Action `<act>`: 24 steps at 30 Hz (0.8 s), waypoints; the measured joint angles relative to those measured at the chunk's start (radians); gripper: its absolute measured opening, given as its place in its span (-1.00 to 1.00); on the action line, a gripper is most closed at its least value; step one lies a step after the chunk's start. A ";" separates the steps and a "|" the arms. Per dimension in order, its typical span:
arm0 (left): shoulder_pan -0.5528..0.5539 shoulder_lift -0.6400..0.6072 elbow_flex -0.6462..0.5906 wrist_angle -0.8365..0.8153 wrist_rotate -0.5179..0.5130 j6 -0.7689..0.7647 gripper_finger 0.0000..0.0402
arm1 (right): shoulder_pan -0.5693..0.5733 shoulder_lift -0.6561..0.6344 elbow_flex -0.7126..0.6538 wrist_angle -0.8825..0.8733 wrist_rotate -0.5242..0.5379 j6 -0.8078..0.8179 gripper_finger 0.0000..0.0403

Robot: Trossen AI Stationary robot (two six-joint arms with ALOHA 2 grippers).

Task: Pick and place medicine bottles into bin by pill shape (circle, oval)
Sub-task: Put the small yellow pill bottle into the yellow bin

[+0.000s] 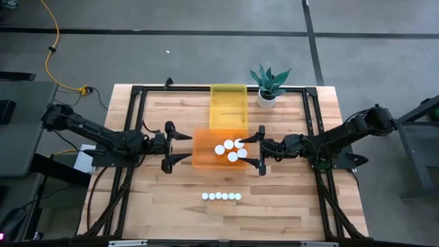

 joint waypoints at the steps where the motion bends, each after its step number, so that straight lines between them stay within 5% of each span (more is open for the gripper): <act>1: 0.006 0.002 0.000 0.001 0.000 -0.003 0.45 | 0.000 0.000 0.000 0.000 0.000 0.000 0.48; 10: 0.019 0.004 0.000 0.004 0.000 -0.019 0.45 | 0.033 0.001 0.051 -0.043 -0.069 0.094 0.48; 12: 0.019 0.004 0.000 0.004 0.000 -0.019 0.45 | 0.086 0.013 0.114 -0.161 -0.077 0.089 0.48; 18: 0.019 0.004 0.000 0.003 -0.002 -0.017 0.45 | 0.250 0.120 0.306 -0.633 0.118 0.142 0.48; 24: 0.019 0.004 0.000 0.002 -0.003 -0.028 0.45 | 0.335 0.252 0.370 -0.759 0.131 0.329 0.48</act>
